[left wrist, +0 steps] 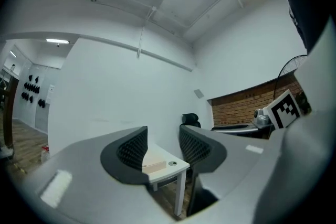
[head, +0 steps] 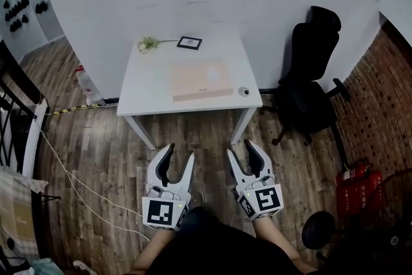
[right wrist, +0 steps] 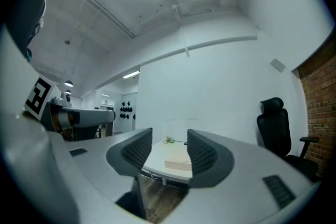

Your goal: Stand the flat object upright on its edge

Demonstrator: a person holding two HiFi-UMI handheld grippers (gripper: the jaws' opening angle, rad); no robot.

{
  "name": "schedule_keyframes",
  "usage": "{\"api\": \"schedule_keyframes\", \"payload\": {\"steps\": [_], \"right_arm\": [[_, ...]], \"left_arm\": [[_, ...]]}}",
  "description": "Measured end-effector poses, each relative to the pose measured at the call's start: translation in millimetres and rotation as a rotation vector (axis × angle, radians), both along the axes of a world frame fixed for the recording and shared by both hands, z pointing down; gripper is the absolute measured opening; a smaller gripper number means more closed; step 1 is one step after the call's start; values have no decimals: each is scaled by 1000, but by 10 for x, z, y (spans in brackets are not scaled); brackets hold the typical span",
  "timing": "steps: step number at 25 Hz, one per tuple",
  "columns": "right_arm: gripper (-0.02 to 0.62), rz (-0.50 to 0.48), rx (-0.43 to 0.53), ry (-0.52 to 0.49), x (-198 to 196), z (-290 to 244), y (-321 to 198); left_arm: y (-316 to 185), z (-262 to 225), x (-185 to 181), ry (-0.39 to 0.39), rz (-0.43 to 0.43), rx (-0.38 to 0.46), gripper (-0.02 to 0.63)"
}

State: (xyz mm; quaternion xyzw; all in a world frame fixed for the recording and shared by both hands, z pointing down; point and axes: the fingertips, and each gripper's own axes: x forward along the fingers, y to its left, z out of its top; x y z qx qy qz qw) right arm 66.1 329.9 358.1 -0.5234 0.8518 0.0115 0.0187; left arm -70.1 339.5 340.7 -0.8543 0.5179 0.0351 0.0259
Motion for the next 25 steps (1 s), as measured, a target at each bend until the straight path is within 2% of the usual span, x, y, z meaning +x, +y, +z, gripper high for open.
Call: {"api": "schedule_keyframes", "payload": {"steps": [4, 10, 16, 25], "right_arm": [[184, 45, -18, 10, -6, 50, -522], [192, 83, -21, 11, -89, 115, -1047], [193, 99, -48, 21, -143, 211, -1285], [193, 72, -56, 8, -235, 326, -1742]], "left_arm": [[-554, -2, -76, 4, 33, 10, 176], [-1124, 115, -215, -5, 50, -7, 183], [-1369, 285, -242, -4, 86, -47, 184], [-1753, 410, -407, -14, 52, -68, 184]]}}
